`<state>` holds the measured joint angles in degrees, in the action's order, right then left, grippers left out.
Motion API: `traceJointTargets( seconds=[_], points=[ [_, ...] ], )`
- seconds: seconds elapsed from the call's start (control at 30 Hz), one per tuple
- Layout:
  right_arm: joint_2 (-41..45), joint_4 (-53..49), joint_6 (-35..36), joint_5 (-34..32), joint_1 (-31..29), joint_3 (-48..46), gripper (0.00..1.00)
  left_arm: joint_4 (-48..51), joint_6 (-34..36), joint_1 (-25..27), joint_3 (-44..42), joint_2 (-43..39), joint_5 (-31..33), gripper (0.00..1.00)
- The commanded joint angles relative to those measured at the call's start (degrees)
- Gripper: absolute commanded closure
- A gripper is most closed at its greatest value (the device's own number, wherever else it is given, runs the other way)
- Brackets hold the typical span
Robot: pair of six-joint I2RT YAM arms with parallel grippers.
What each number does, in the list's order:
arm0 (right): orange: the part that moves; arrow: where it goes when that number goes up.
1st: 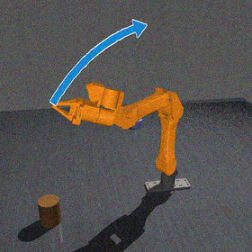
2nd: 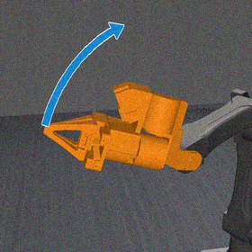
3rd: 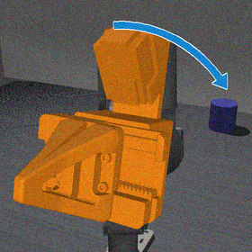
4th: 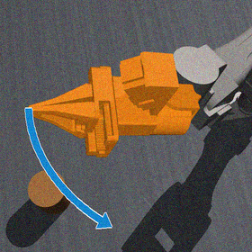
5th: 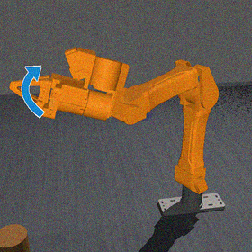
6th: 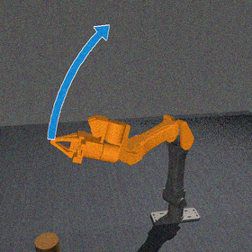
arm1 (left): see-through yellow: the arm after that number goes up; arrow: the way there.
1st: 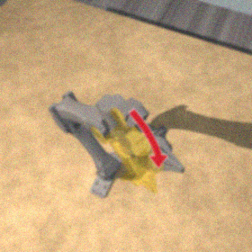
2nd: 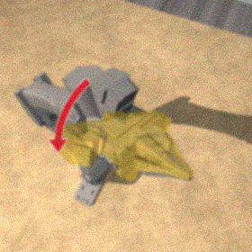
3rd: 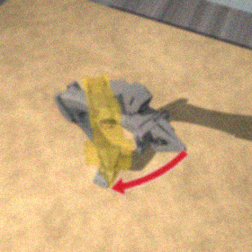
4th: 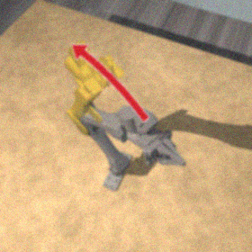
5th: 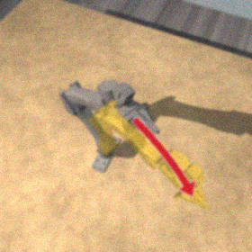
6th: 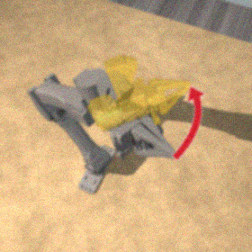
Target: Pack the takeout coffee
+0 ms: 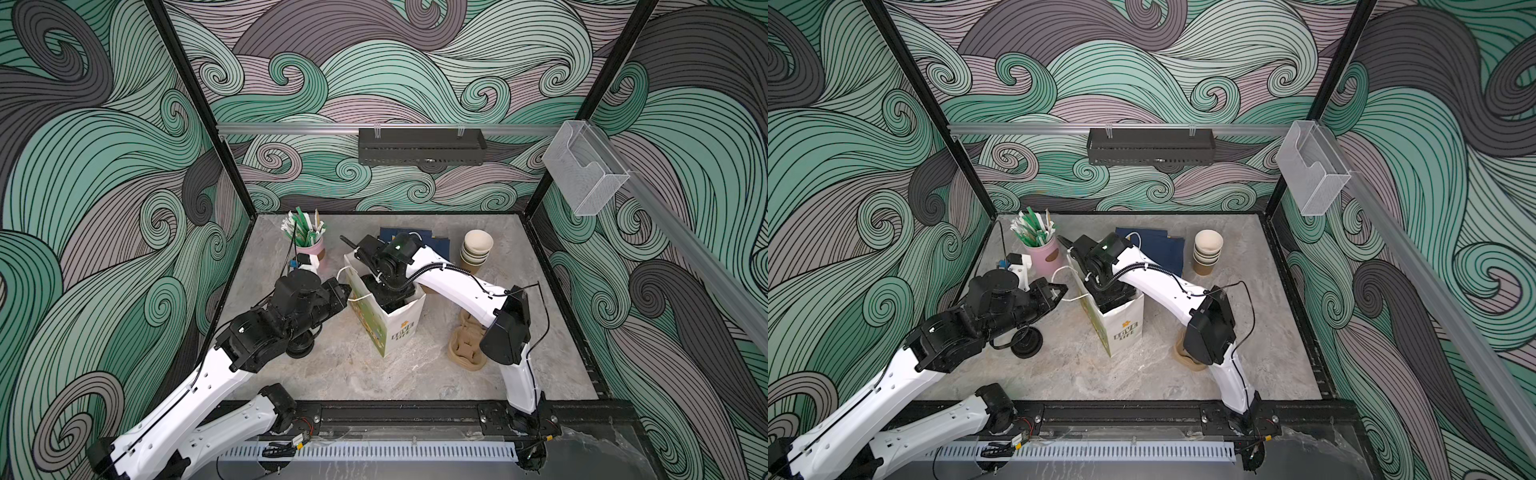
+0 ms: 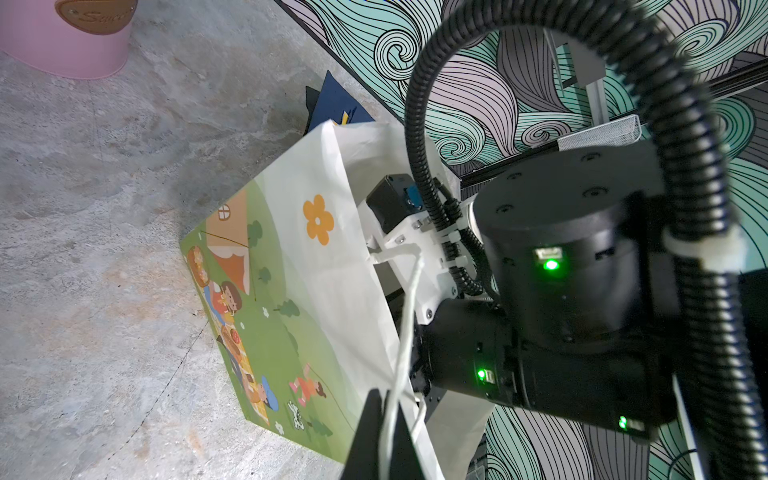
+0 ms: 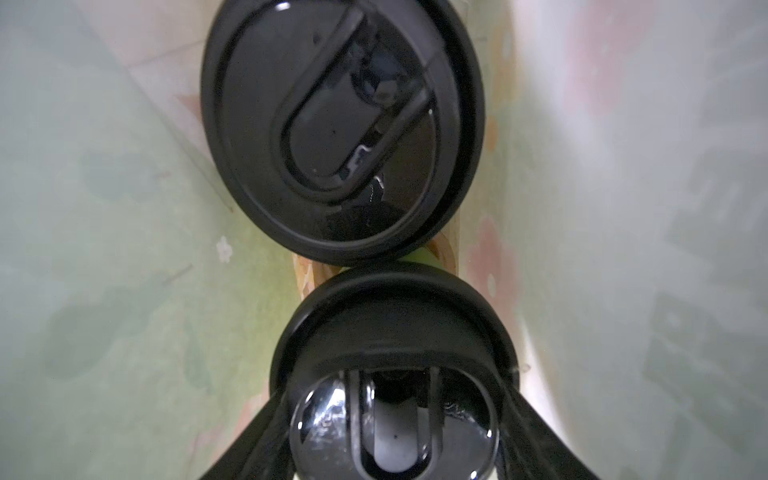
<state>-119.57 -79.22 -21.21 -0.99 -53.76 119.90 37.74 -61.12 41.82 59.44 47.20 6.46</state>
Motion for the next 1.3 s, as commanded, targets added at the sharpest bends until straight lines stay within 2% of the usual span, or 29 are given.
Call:
traceJointTargets(
  seconds=[0.0, 0.63, 1.27],
  points=[
    [-5.08, 3.86, 0.55, 2.49, 0.01, -3.55, 0.43, 0.31, 0.65, 0.10, 1.64, 0.68, 0.66, 1.00],
    [0.39, -4.00, 0.30, 2.26, -0.38, 1.73, 0.44, 0.23, 0.65, 0.10, 1.73, 1.07, 0.53, 1.00],
    [0.32, -6.62, -1.23, 2.47, -0.72, 3.69, 0.45, 0.74, 0.99, 0.14, 1.80, 0.68, 0.53, 1.00]
  ],
)
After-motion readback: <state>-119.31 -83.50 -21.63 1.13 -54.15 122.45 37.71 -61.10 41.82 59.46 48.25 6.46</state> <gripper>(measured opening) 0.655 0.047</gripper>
